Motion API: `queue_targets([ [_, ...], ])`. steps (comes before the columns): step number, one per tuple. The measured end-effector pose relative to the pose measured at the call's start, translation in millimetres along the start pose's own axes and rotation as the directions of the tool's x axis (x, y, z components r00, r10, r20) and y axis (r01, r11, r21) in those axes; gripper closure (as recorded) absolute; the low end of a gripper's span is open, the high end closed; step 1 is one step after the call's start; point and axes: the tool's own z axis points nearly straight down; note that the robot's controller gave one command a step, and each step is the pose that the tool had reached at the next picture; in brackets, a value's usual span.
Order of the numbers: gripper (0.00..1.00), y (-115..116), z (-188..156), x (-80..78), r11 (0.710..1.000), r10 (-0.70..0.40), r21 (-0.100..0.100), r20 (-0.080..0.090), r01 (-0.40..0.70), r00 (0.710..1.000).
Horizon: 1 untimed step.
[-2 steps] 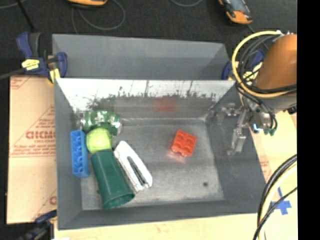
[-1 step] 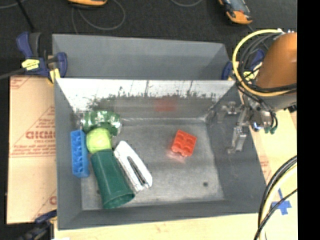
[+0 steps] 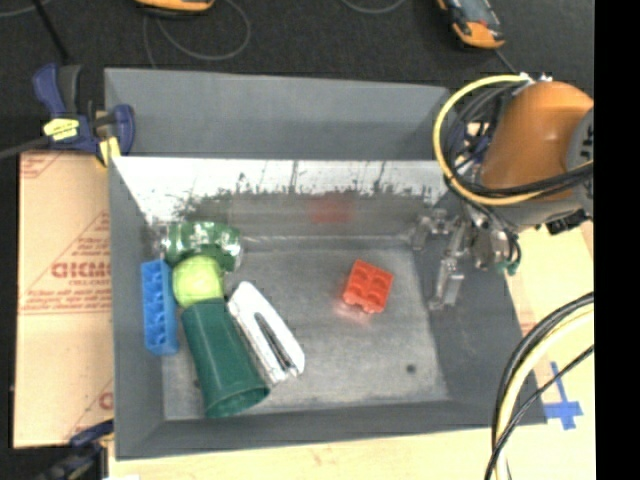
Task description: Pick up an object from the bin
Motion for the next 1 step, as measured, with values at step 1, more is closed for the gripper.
queue_targets([
  [1,0.0,14.4,36.2,2.3,0.998,-0.055,-0.004,-0.012,0.055,0.998],
])
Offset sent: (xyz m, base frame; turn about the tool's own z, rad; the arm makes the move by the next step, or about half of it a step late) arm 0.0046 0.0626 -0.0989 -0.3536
